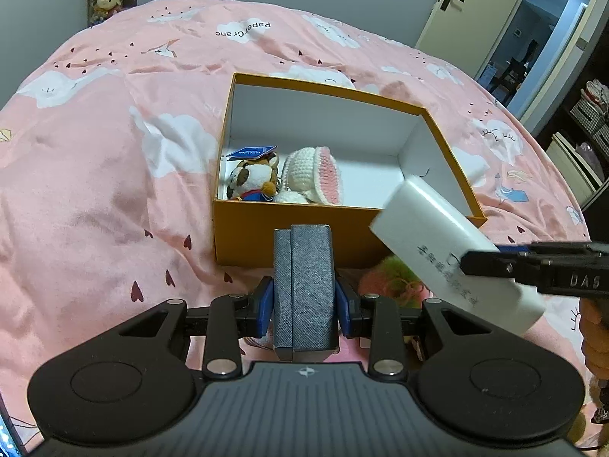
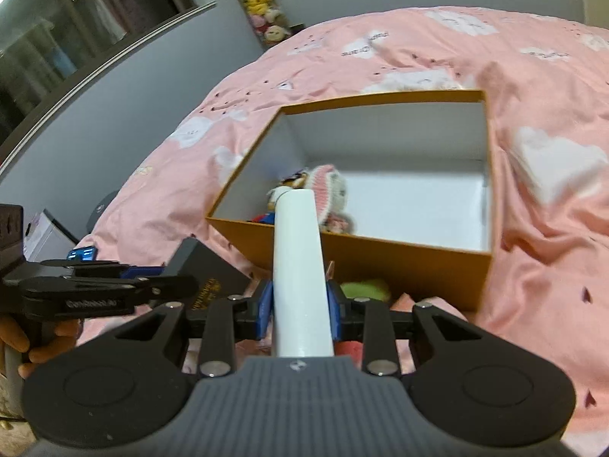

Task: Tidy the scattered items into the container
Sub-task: 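Lift the grey gift box and white box up toward the cardboard box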

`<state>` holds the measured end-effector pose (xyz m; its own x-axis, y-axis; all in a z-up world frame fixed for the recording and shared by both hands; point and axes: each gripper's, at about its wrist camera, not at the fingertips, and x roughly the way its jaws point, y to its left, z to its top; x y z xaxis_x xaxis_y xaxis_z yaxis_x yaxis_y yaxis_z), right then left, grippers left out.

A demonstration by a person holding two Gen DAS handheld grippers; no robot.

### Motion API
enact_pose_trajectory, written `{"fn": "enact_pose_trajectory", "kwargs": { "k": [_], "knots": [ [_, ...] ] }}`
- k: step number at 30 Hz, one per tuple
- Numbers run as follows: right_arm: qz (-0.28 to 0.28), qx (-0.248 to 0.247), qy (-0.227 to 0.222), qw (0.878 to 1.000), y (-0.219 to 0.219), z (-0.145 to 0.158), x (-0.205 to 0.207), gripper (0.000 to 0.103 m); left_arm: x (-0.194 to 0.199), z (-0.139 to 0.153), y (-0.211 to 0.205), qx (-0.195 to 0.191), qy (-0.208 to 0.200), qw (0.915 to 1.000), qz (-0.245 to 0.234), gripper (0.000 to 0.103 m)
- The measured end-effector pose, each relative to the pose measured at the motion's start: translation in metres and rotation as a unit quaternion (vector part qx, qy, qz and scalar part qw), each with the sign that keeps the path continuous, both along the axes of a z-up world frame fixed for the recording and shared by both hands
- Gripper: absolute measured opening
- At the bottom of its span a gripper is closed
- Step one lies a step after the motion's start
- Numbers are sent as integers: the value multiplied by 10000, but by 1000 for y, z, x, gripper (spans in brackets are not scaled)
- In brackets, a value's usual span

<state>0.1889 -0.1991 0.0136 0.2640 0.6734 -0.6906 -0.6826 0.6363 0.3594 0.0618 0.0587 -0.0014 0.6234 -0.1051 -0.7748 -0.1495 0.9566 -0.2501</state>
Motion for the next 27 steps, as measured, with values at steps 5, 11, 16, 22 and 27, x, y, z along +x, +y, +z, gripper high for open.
{"fn": "enact_pose_trajectory", "kwargs": {
  "k": [5,11,16,22,27],
  "knots": [
    [-316,-381,-44,9988,-23,-15,-5,32,-1,-1,-2,1,27,10000,-33,38],
    [-776,-261,421,9958,-57,-32,0,35,0,-6,-11,-19,120,9998,-173,39],
    [-683,-579,204,9958,-56,-35,-8,44,1,-7,-15,6,139,9996,-255,39],
    [-483,-744,256,9957,-61,-38,-9,43,0,-8,-17,16,195,9994,-285,39],
    [-285,-788,352,9959,-71,-29,-16,34,-2,-4,-19,27,157,9993,-333,39]
  ]
}}
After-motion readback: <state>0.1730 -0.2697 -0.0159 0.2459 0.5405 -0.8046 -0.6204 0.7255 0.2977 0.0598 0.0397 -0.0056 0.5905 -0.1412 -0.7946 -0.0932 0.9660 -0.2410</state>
